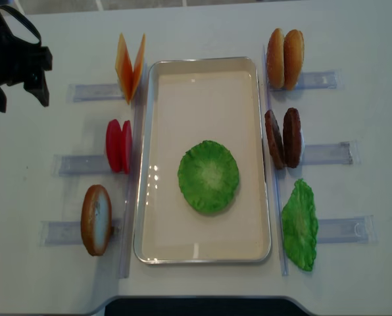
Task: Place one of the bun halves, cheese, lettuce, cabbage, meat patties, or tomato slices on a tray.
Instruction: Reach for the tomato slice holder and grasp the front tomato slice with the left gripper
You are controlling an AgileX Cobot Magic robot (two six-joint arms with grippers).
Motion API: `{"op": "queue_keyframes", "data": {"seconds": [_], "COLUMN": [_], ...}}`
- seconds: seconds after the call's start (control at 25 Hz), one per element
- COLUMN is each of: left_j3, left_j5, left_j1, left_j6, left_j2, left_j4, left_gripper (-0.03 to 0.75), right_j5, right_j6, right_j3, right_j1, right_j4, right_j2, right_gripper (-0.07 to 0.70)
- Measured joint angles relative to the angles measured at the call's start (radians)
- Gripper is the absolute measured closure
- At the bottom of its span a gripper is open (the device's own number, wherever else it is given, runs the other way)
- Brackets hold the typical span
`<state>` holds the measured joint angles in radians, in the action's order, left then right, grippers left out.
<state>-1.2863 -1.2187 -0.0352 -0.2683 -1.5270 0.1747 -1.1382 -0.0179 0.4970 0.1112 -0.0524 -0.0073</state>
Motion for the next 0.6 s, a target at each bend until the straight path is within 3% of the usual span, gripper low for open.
{"op": "queue_keyframes", "data": {"seconds": [0.16,0.6], "left_j3": [0.000,0.000], "left_j5": [-0.001,-0.001], "left_j1": [-0.046,-0.350], "left_j6": [-0.081,-0.273], "left_j2": [0.000,-0.063], "left_j4": [0.001,-0.002], "left_gripper": [0.118,0.118], "right_j5": [0.000,0.000], "right_j6": [0.000,0.000], "right_j3": [0.000,0.000], "right_j1": [0.000,0.000], "right_j4": [0.000,0.000], "right_j2": [0.000,0.000], "right_gripper": [0.139,0.139]}}
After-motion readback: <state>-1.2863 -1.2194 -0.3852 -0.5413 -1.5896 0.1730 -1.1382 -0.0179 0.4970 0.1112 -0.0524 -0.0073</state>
